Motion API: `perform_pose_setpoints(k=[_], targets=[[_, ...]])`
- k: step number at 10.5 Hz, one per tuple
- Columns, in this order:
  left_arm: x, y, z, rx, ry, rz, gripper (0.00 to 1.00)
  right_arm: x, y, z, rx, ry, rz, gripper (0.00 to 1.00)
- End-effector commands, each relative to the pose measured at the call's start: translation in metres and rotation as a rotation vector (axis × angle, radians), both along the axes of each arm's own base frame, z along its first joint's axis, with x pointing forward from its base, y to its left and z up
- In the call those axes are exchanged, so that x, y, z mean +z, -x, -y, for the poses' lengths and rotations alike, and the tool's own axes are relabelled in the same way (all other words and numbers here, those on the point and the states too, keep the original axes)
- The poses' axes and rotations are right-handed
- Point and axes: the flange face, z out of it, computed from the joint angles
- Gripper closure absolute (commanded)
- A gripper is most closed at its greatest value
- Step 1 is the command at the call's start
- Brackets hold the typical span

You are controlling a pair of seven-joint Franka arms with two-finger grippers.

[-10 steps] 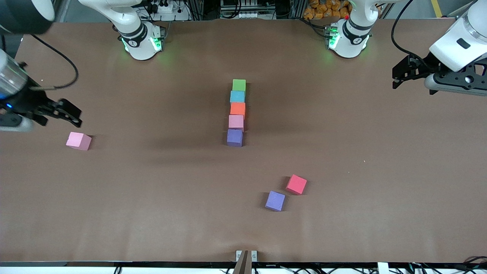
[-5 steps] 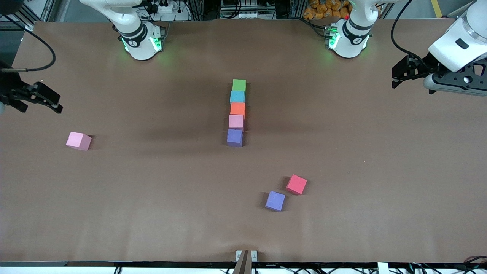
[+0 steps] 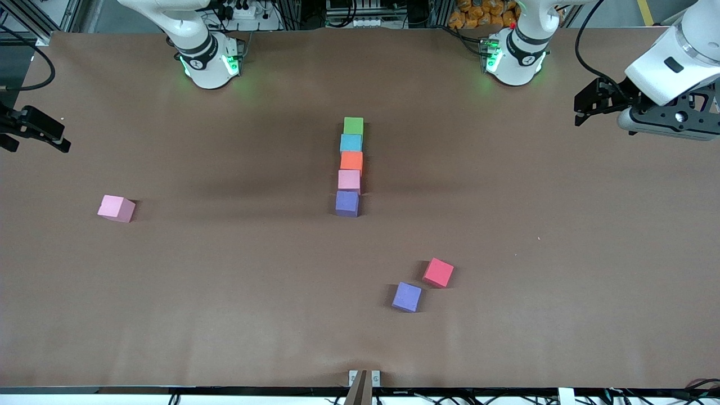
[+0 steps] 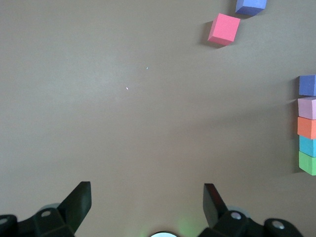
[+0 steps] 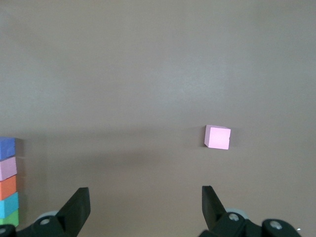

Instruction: Arrange blocks into number 1

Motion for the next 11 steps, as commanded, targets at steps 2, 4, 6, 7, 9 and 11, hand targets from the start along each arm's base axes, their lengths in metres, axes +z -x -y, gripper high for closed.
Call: perform_pose_setpoints(k=[2,4,6,7,9,11], targets=[[0.0,0.002,-0.001,-0.022,-0.025,-0.012,0.0,-0.001,0.016,-0.005,0.022,-0.037,-0.052,0.0],[0.0,0.002,0.001,-0.025,-0.025,-0.012,0.0,-0.001,0.018,-0.007,0.024,-0.04,-0.065,0.0],[-0.001,0.002,0.002,-0.024,-0.025,-0.014,0.0,-0.002,0.018,-0.012,0.034,-0.041,-0.066,0.0],[-0.001,0.002,0.003,-0.024,-0.025,-0.014,0.0,-0.003,0.017,-0.018,0.044,-0.04,-0.068,0.0],[-0.005,0.001,0.003,-0.025,-0.026,-0.023,0.0,-0.01,0.013,-0.017,0.045,-0.041,-0.077,0.0],[-0.005,0.001,0.004,-0.025,-0.026,-0.023,0.0,-0.016,0.01,-0.014,0.04,-0.04,-0.085,0.0]])
